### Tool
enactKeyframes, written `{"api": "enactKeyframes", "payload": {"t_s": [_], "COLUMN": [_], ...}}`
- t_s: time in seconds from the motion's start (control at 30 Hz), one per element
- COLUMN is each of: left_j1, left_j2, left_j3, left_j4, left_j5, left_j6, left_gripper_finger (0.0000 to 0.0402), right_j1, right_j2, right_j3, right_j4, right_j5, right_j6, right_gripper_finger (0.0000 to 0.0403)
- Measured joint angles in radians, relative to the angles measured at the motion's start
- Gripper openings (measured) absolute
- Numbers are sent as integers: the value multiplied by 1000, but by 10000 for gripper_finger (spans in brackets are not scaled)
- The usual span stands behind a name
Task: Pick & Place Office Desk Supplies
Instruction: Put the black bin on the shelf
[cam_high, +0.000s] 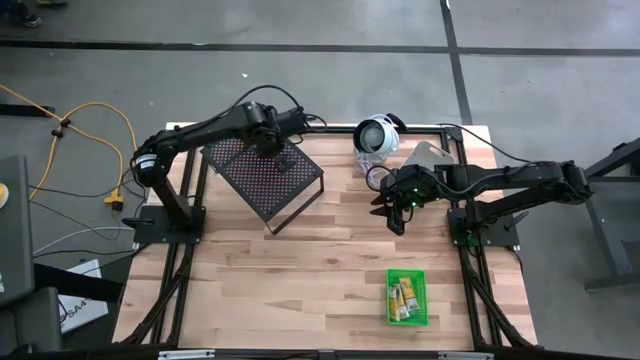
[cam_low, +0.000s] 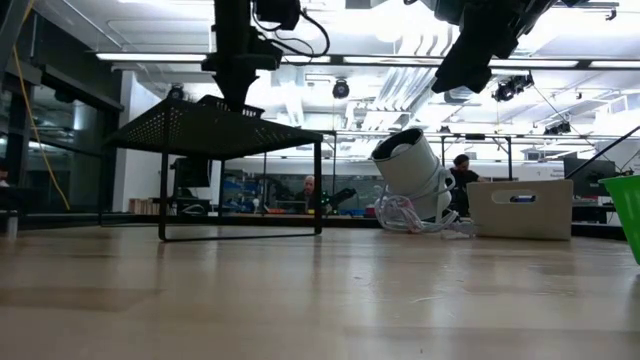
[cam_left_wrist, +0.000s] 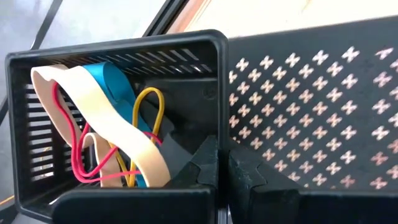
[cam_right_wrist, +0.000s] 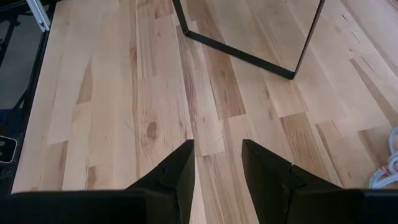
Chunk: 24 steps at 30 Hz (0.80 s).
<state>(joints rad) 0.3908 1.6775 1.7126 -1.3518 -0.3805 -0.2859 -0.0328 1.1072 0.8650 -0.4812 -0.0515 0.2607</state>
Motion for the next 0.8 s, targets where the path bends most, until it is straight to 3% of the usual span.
{"api": "enactKeyframes", "payload": {"t_s": [0.8], "left_j1": [0], "left_j2": [5], "left_j3": [-2], "left_j4": [-10], "left_j5": [12], "left_j6": [1], "left_gripper_finger": [17], "right_j1": [0], "right_j2": [0], "right_j3": [0], "right_j4": [0], "right_j5": [0], "right_j6": [0], "right_gripper_finger": [120]}}
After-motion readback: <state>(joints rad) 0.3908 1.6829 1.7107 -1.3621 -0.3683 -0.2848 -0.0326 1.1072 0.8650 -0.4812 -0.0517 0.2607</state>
